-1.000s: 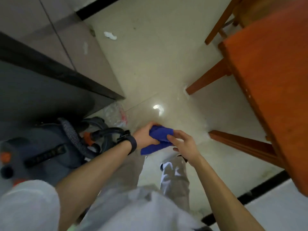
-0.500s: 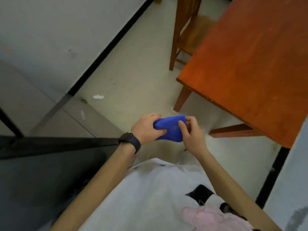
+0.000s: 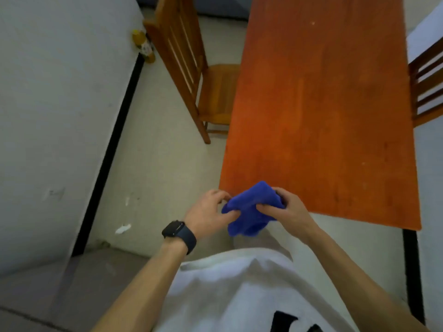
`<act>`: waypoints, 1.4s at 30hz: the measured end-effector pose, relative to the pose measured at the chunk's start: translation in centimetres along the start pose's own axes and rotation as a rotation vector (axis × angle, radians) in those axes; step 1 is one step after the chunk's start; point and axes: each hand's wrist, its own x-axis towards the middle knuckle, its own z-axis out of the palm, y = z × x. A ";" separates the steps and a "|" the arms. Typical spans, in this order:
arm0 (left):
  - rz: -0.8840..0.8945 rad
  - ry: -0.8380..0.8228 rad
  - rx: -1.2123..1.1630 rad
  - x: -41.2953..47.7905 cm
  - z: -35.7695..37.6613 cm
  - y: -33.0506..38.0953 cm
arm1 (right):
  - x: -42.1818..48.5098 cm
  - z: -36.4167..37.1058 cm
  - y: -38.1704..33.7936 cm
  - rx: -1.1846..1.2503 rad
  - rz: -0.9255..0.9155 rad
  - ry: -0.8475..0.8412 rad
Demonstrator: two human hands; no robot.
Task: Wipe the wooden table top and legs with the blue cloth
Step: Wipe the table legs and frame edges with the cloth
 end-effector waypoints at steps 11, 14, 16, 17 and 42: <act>-0.276 -0.297 -0.602 16.2 -7.2 4.4 | 8.3 1.7 -4.5 -0.225 -0.135 0.586; -0.358 -0.540 -0.659 18.8 -8.2 5.3 | 9.9 4.1 -4.7 -0.292 -0.013 0.738; -0.266 -0.635 -0.529 20.6 -9.0 4.9 | 10.4 6.4 -5.3 -0.179 0.062 0.798; -0.212 -0.674 -0.453 21.6 -9.5 4.3 | 10.5 7.6 -5.6 -0.051 0.091 0.810; 0.958 -1.110 1.130 17.8 -17.2 -9.7 | 22.5 42.9 -8.5 1.937 -0.179 1.982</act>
